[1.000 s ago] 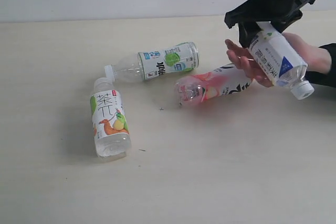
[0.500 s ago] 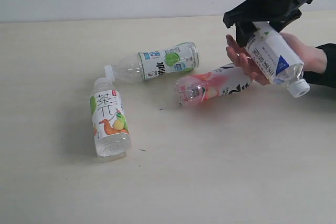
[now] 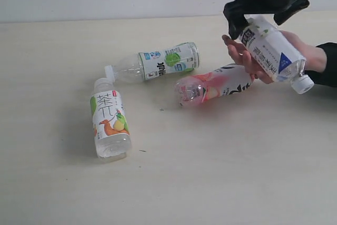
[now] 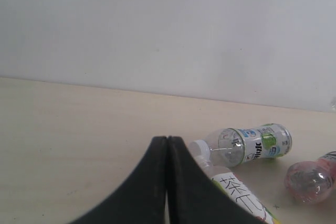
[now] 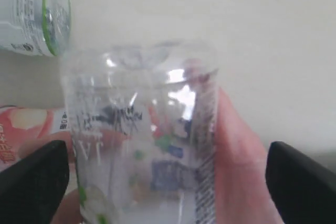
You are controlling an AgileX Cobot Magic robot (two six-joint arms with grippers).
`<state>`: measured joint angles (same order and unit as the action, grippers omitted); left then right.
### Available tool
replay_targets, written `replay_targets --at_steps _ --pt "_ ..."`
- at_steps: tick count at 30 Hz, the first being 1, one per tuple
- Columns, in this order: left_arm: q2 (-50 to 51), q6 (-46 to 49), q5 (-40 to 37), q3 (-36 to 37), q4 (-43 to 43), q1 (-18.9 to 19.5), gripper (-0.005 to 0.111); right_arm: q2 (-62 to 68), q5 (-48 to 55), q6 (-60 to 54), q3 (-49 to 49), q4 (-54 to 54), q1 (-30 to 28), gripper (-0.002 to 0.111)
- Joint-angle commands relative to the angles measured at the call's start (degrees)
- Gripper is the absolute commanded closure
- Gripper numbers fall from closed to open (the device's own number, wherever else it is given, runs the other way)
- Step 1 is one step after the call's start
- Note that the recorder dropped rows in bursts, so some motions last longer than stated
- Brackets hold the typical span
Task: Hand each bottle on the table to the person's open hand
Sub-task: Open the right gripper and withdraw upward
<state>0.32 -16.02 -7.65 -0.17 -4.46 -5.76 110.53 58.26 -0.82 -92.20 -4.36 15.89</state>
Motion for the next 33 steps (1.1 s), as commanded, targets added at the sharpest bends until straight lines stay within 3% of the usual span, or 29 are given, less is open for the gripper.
replay_targets --at_steps 1,5,10,22,27,33 --pt "-0.32 0.00 0.00 0.17 -0.07 -0.13 0.107 -4.48 -2.43 -0.04 -1.44 -0.71 -0.25 0.012" --pt "-0.32 0.00 0.00 0.17 -0.07 -0.13 0.107 -8.24 -2.67 -0.04 -1.60 0.06 -0.25 0.013" --pt "-0.32 0.00 0.00 0.17 -0.07 -0.13 0.107 -12.76 -2.90 -0.04 -0.20 1.72 -0.25 0.021" --pt "-0.32 0.00 0.00 0.17 -0.07 -0.13 0.107 -27.40 -7.97 -2.12 10.63 5.79 -0.25 0.091" --pt "-0.32 0.00 0.00 0.17 -0.07 -0.13 0.107 -34.26 -16.83 -3.07 21.48 9.57 -0.25 0.107" --pt "-0.32 0.00 0.00 0.17 -0.07 -0.13 0.107 -42.89 -30.22 -14.20 39.34 23.50 -0.25 0.108"
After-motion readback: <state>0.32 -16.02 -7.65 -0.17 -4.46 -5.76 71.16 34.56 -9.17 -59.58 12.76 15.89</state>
